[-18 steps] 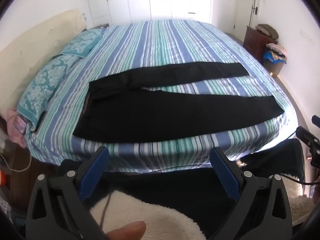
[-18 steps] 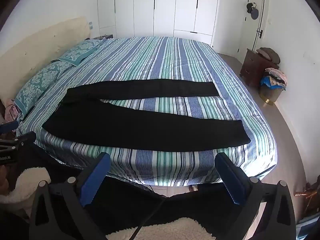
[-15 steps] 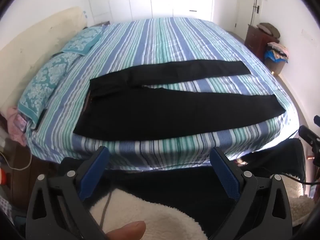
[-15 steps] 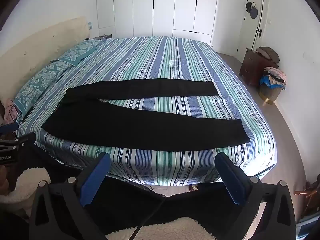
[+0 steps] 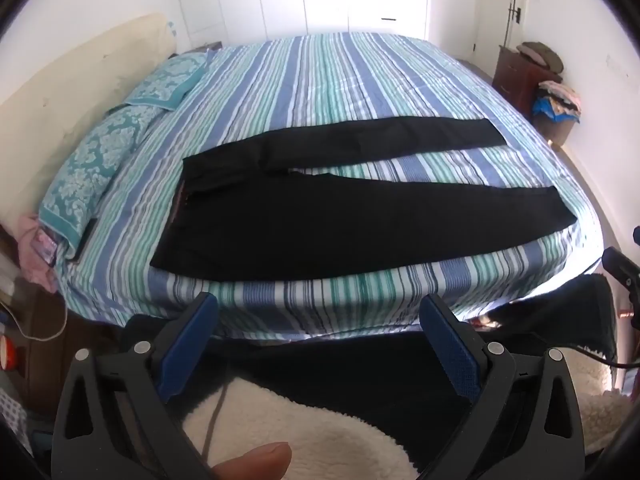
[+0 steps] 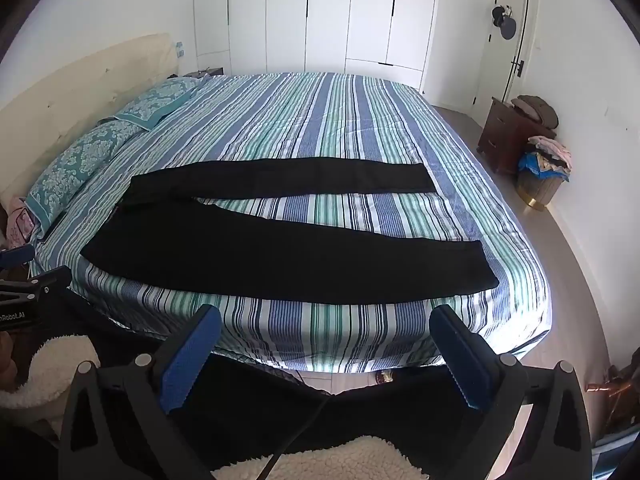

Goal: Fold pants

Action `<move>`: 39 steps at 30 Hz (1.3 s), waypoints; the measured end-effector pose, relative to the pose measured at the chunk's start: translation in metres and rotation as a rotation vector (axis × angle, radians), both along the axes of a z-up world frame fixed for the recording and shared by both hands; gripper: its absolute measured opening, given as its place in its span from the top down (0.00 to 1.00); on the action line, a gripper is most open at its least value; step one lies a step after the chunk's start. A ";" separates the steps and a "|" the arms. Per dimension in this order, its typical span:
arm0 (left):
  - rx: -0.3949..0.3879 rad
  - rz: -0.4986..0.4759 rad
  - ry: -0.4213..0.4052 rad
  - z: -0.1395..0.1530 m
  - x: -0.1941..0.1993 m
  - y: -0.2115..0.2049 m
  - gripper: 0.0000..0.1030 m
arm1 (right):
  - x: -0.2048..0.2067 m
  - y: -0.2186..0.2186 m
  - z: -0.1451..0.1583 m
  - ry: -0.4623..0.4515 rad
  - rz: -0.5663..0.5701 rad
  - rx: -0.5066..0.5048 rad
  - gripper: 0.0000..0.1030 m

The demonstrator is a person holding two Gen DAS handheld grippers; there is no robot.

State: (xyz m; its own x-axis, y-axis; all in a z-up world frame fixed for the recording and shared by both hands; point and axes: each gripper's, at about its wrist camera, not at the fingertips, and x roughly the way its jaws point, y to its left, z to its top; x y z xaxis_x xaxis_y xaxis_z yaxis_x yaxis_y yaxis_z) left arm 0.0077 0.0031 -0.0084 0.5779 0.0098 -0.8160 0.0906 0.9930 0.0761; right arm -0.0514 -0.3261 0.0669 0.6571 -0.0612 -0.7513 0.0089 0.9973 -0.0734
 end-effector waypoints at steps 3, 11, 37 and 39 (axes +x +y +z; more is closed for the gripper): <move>0.007 -0.022 -0.003 -0.001 -0.001 -0.005 0.02 | 0.000 -0.001 -0.001 0.002 -0.010 0.003 0.00; 0.018 -0.051 -0.011 -0.001 -0.003 -0.012 0.02 | 0.000 -0.001 -0.001 0.004 -0.013 -0.007 0.00; 0.007 -0.049 -0.012 -0.002 -0.006 -0.010 0.02 | -0.003 0.001 0.001 -0.004 -0.012 -0.013 0.00; 0.003 -0.046 -0.010 -0.002 -0.006 -0.008 0.02 | -0.003 0.001 0.000 -0.002 -0.011 -0.014 0.00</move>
State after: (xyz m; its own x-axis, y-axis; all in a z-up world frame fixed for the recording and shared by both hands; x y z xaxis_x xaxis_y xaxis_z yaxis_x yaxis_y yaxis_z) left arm 0.0020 -0.0051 -0.0105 0.5862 -0.0140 -0.8100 0.1350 0.9876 0.0806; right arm -0.0539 -0.3250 0.0671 0.6578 -0.0786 -0.7491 0.0199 0.9960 -0.0871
